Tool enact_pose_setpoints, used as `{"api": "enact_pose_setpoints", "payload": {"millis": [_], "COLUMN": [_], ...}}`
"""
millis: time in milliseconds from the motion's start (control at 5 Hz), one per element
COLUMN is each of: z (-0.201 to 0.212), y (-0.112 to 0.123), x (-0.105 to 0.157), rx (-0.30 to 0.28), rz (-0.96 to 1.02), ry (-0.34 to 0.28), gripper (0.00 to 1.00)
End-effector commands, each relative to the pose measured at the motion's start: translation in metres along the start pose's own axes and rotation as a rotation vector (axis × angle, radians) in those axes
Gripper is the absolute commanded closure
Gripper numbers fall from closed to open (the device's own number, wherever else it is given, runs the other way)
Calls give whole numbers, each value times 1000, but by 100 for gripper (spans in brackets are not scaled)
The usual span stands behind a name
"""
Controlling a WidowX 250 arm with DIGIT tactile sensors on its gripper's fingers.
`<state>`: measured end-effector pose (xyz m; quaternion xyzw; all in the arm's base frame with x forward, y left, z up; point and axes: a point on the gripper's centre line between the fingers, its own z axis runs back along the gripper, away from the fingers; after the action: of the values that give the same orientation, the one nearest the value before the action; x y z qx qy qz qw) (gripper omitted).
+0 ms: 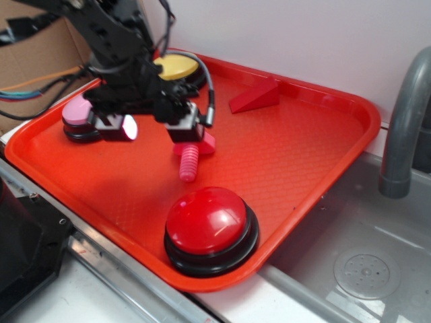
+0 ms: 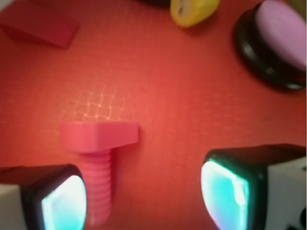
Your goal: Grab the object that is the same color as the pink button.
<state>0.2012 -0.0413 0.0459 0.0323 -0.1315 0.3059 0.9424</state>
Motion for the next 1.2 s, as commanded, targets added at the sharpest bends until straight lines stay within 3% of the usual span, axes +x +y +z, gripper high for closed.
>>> {"api": "enact_pose_setpoints", "payload": {"millis": [0,200,400,800,1000], "z": [-29,-26,-25,6,34], "y": [-3,-5,-5,-5,-3], "x": [3,2,2,13,23], "rx": [-36,-16,-52,-37,-38], "rz": [9,-34,-14,-140,-249], "ry": [53,25,16,48,136], "gripper": [0,100,100,100,100]}}
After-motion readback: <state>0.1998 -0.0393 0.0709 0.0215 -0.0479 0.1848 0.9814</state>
